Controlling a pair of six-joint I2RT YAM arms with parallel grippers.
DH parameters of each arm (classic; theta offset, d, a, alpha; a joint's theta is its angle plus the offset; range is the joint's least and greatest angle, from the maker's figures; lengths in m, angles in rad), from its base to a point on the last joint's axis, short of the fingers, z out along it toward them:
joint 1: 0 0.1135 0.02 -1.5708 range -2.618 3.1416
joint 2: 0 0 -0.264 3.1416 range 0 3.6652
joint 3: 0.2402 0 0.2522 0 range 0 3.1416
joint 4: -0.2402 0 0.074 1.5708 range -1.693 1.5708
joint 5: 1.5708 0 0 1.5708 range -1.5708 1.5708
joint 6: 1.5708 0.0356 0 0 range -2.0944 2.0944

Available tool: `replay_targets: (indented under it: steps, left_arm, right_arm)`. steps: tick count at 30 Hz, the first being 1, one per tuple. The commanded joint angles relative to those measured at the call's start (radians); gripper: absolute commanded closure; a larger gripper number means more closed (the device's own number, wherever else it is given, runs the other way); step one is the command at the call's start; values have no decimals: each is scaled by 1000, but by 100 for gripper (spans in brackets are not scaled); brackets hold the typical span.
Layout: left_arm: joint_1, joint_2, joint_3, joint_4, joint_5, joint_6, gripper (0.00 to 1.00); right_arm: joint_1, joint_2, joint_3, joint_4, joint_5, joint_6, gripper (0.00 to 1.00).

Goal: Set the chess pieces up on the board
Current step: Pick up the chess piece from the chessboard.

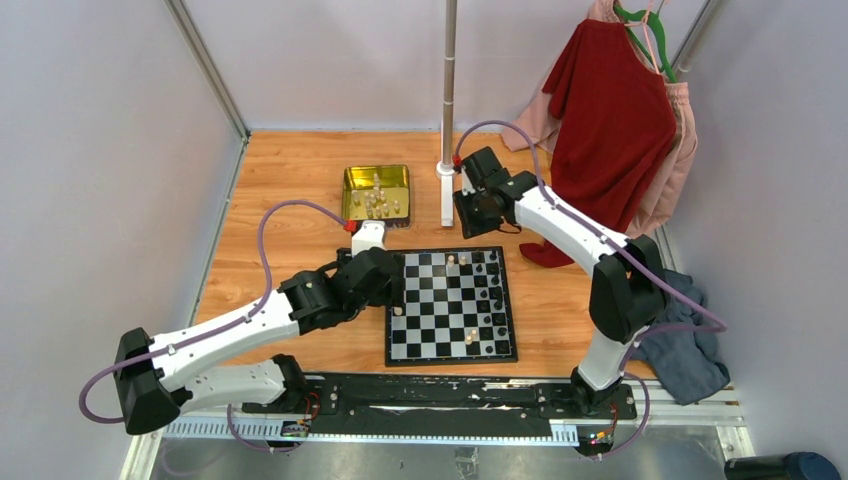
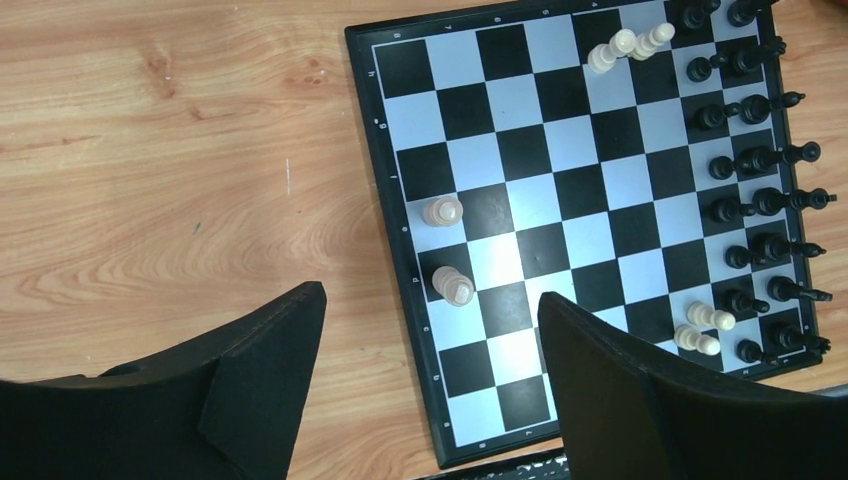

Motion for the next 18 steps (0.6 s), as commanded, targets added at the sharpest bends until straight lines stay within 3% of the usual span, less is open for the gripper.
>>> replay_targets:
  steps: [1,5,8,18]
  left_arm:
    - [-10,1,10,-12,-37,6,16]
    - [-9,46,34,21,-46,59,18]
    - [-9,113,85,81,-40,146,22]
    - [-9,535,404,182,225,490,25]
  right_arm:
    - [41,36,48,-61,-29,-54,64]
    - [47,37,48,-67,29,-37,64]
    - [39,-12,25,-70,155,-21,64]
    - [-124,-298,-232,39,224,89,64]
